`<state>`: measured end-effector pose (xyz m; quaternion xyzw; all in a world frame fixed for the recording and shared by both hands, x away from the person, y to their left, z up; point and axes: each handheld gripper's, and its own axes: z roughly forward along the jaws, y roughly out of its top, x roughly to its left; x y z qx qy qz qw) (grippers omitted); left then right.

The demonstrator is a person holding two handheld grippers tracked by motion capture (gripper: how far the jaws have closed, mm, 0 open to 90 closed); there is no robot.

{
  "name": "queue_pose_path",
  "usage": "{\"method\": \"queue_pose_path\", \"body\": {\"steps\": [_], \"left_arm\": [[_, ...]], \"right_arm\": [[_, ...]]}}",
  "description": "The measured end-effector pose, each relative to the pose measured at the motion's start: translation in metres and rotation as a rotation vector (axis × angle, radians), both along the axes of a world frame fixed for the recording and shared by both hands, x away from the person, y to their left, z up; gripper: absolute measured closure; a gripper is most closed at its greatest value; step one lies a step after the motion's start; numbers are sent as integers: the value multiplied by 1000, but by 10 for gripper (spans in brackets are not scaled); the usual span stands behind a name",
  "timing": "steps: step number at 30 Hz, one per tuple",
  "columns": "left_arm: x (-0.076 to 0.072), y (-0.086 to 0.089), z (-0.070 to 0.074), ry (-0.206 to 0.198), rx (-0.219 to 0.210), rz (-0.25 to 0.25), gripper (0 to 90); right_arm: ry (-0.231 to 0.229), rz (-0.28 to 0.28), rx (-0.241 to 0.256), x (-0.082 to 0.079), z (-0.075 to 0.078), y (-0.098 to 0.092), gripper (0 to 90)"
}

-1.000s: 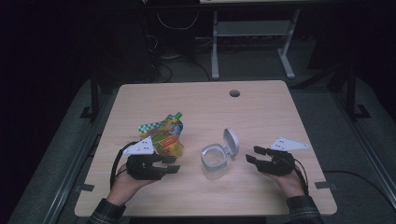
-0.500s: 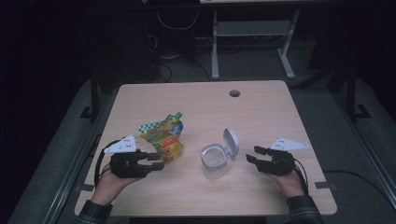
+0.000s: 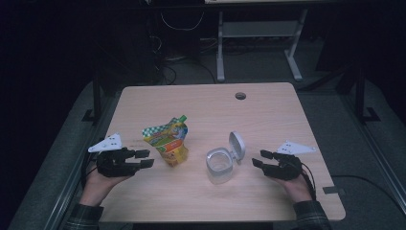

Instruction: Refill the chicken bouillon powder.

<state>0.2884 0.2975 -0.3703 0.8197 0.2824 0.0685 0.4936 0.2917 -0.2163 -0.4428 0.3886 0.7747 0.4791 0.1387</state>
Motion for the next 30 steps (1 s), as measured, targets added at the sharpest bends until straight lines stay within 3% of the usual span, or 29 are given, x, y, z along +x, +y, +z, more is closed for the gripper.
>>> {"method": "queue_pose_path", "body": {"steps": [11,16,25,30], "left_arm": [[12,14,5,-51,-2,33,492],[19,16,5,-54,-19,33,460],[32,8,8,-76,-41,8,453],[39,-3,7,-81,-32,-22,454]], "right_arm": [[0,-2,-4,0,0,1,480],[0,-2,-6,0,-1,1,480],[2,-5,-6,0,-1,1,480],[4,-4,-7,1,-1,1,480]]}}
